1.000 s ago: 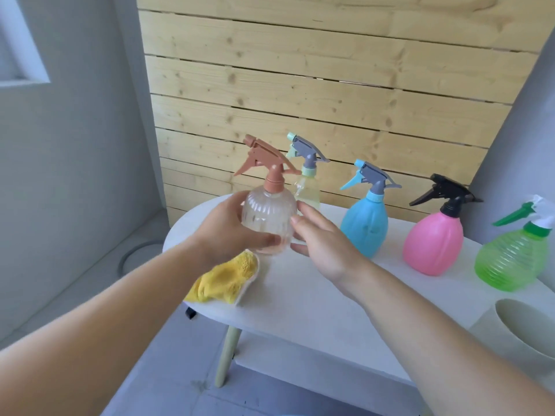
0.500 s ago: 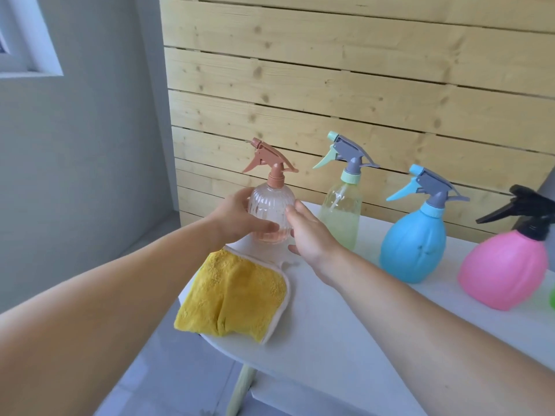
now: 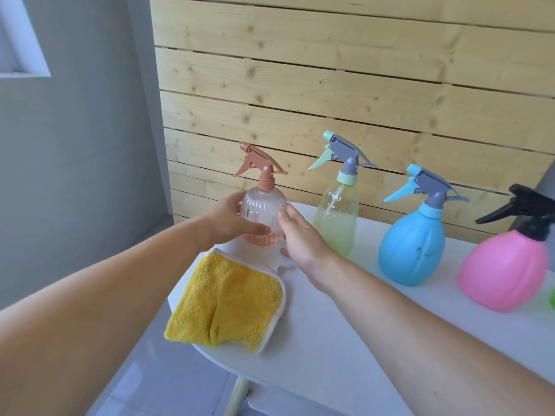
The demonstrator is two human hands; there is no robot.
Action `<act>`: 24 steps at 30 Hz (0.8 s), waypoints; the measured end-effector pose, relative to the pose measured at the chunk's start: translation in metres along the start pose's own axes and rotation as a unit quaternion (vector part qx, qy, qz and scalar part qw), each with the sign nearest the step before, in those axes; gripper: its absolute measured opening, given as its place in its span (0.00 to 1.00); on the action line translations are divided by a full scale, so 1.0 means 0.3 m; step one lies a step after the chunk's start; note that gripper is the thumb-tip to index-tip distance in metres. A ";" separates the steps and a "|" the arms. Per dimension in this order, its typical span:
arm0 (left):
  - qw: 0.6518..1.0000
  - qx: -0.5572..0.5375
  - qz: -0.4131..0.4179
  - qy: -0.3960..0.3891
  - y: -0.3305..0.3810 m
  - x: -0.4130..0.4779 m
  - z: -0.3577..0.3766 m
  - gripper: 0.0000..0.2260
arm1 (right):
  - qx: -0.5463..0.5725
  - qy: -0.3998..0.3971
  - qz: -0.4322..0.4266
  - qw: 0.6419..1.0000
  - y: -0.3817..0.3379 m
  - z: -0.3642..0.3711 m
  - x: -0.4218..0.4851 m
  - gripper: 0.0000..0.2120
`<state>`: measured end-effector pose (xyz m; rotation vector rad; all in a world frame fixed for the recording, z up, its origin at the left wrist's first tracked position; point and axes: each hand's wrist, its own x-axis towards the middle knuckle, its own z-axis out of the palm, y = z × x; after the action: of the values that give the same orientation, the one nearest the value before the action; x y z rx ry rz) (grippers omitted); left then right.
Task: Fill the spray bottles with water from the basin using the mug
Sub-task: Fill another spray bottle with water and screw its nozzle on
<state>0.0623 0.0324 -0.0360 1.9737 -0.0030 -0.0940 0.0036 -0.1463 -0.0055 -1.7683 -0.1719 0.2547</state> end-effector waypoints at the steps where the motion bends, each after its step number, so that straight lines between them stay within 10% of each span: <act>1: 1.000 0.006 -0.004 0.001 0.002 -0.002 0.002 0.41 | -0.005 -0.004 -0.003 1.000 -0.001 0.001 -0.001 0.24; 5: 0.995 0.074 -0.061 0.013 0.051 -0.029 0.005 0.54 | -0.022 0.000 -0.009 1.000 0.008 -0.010 -0.016 0.24; 9: 0.971 0.181 -0.133 0.086 0.147 -0.131 0.008 0.46 | -0.078 0.042 -0.053 0.995 0.031 -0.071 -0.089 0.19; 17: 0.986 0.077 0.092 0.115 0.239 -0.203 0.264 0.25 | -0.118 0.219 -0.084 0.965 -0.001 -0.278 -0.214 0.06; 24: 0.989 0.113 0.087 0.029 0.275 -0.121 0.415 0.41 | -0.085 0.149 -0.034 0.985 -0.004 -0.298 -0.157 0.23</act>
<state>0.0211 -0.1128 -0.0067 2.1925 -0.1545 0.0823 -0.0180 -0.2424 0.0169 -1.9417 -0.0391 -0.0787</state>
